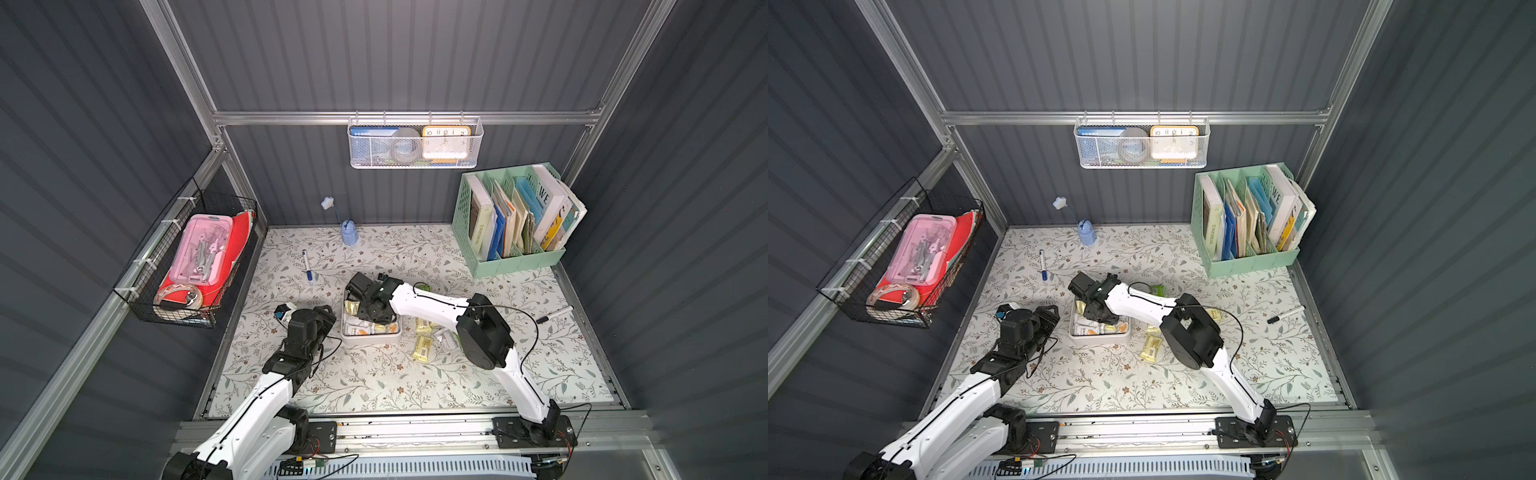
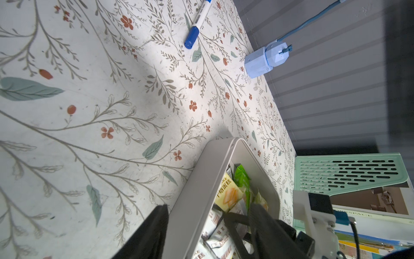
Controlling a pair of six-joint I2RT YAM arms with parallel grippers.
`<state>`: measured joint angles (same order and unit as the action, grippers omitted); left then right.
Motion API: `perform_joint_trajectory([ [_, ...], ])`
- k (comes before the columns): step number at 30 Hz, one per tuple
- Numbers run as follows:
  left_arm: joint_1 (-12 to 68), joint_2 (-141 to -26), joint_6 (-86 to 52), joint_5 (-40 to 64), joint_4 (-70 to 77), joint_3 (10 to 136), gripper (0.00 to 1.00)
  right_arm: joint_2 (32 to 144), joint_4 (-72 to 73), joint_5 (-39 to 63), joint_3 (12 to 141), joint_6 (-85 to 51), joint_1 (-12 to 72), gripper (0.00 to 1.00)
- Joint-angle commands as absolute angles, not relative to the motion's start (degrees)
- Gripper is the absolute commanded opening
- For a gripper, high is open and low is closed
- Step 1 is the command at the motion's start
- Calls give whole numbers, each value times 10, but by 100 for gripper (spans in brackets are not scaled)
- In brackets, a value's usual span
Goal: Take the cookies out of the storage box
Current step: Pick up the cookie from the storage box, then place the cookie at the center of the board.
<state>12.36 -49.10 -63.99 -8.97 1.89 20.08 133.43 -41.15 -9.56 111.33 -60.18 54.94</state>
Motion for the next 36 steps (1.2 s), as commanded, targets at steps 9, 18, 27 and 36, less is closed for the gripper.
perform_joint_trajectory([
  [9,120,-489,-621,-103,-5,222,63,1192,-368,-130,1030,-545,560,38],
  [18,120,-510,-592,-85,5,239,63,1039,-363,-151,868,-408,497,35],
  [27,120,-533,-576,-58,31,247,63,1032,-430,-114,816,-258,359,34],
  [36,120,-555,-571,-31,48,245,62,1154,-486,-97,916,-168,299,34],
])
